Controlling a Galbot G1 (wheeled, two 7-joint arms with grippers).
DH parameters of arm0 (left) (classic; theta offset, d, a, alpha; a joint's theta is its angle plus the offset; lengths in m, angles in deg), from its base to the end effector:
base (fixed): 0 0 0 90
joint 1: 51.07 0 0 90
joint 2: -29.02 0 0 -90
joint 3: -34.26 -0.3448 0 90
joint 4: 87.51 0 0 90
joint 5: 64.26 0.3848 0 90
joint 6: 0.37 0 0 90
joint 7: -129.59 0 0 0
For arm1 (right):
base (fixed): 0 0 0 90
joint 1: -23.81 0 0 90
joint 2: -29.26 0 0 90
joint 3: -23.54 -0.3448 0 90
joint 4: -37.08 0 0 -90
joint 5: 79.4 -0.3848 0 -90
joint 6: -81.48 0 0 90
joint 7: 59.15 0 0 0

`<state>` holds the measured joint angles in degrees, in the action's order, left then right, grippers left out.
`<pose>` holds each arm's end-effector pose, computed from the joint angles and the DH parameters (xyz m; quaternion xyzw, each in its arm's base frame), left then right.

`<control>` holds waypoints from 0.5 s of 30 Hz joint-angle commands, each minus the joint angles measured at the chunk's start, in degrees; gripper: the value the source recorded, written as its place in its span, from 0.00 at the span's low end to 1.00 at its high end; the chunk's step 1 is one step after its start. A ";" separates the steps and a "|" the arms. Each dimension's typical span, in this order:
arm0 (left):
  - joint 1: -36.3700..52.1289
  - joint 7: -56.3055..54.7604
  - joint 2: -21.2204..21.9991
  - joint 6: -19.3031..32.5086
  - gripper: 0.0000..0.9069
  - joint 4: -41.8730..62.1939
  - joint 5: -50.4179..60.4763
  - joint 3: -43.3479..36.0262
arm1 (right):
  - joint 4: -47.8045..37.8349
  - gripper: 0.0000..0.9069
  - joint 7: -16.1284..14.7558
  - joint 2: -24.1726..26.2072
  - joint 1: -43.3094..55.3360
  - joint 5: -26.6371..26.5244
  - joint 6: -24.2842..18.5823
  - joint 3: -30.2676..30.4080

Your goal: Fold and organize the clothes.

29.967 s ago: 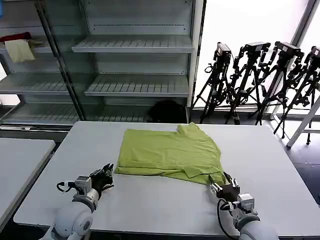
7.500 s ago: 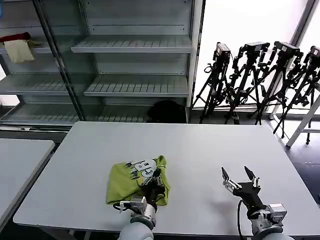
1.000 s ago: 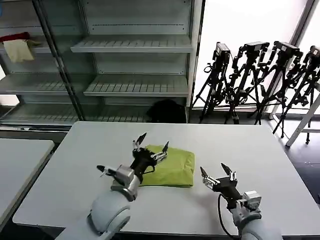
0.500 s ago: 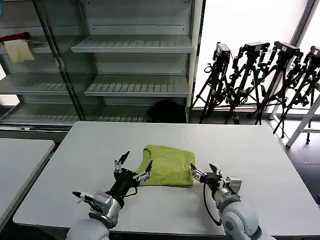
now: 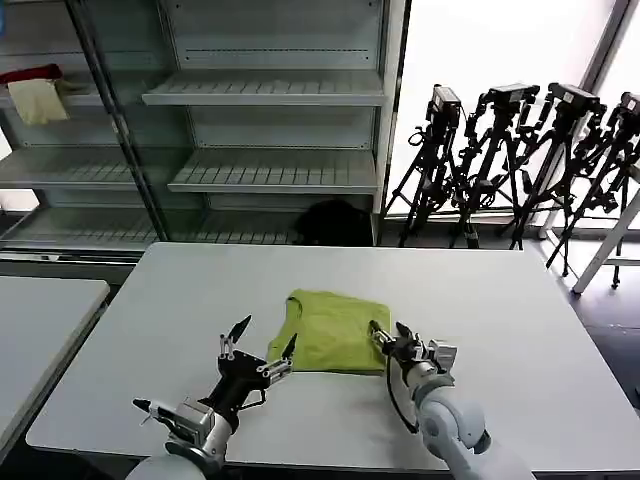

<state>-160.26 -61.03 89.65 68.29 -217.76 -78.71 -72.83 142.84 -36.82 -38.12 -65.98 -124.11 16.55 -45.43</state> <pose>0.2237 -0.0280 -0.2114 -0.1650 -0.9807 -0.0812 0.0667 0.3467 0.0303 -0.2716 0.0805 -0.9652 -0.1164 0.2197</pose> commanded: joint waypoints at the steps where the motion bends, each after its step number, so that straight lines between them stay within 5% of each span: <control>1: -1.62 0.78 0.03 0.09 1.00 -0.45 0.66 0.99 | -3.75 0.21 -0.25 -1.36 2.36 0.91 -0.59 1.38; 4: -1.49 0.93 0.06 0.04 1.00 -0.19 0.67 0.88 | -3.44 0.00 -1.12 -1.12 2.28 2.23 -1.41 1.35; 15: -1.73 1.51 0.36 0.15 1.00 0.02 0.49 0.77 | -2.82 0.00 -4.51 0.14 2.16 9.63 -5.01 1.73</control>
<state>-161.46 -59.72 89.92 68.35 -217.73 -78.39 -72.35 140.56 -38.99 -38.28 -64.66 -120.57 14.17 -44.00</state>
